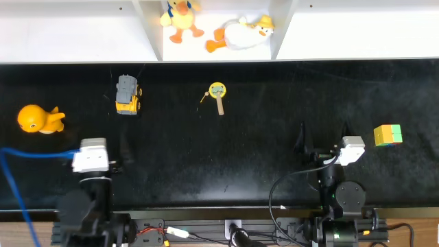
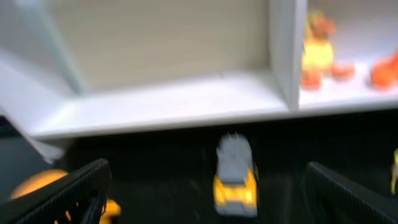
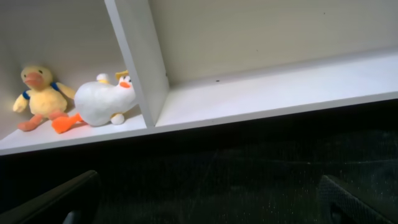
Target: Store Toys
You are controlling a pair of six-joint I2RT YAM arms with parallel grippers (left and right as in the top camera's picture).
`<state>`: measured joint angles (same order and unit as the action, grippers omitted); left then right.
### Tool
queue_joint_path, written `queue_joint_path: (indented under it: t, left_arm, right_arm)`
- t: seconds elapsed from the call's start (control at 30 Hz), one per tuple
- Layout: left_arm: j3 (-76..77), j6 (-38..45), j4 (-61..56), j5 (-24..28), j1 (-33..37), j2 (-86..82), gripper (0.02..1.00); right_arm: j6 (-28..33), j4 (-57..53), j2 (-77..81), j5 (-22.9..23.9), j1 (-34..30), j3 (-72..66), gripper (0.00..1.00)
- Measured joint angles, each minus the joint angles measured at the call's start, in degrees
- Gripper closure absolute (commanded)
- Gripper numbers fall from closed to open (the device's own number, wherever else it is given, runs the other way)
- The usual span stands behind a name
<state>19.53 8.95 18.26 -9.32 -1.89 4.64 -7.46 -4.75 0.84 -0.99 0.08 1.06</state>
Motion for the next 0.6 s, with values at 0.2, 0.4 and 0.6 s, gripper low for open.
queue_joint_path:
  t: [0.2, 0.4, 0.6]
  left_arm:
    - [14.86, -0.63, 3.04, -4.07, 0.00, 9.97, 0.023]
    - [30.23, -1.79, 12.94, -9.94, 0.00, 24.98, 0.023]
    - [45.57, -5.03, 20.68, -12.90, 1.88, 38.82, 0.025]
  right_arm:
    - [0.00, 0.02, 0.00, -0.02, 0.00, 0.00, 0.007]
    - [-0.02, 0.00, 0.00, -0.02, 0.00, 0.00, 0.005]
    - [-0.02, 0.00, 0.00, -0.04, 0.00, 0.00, 0.005]
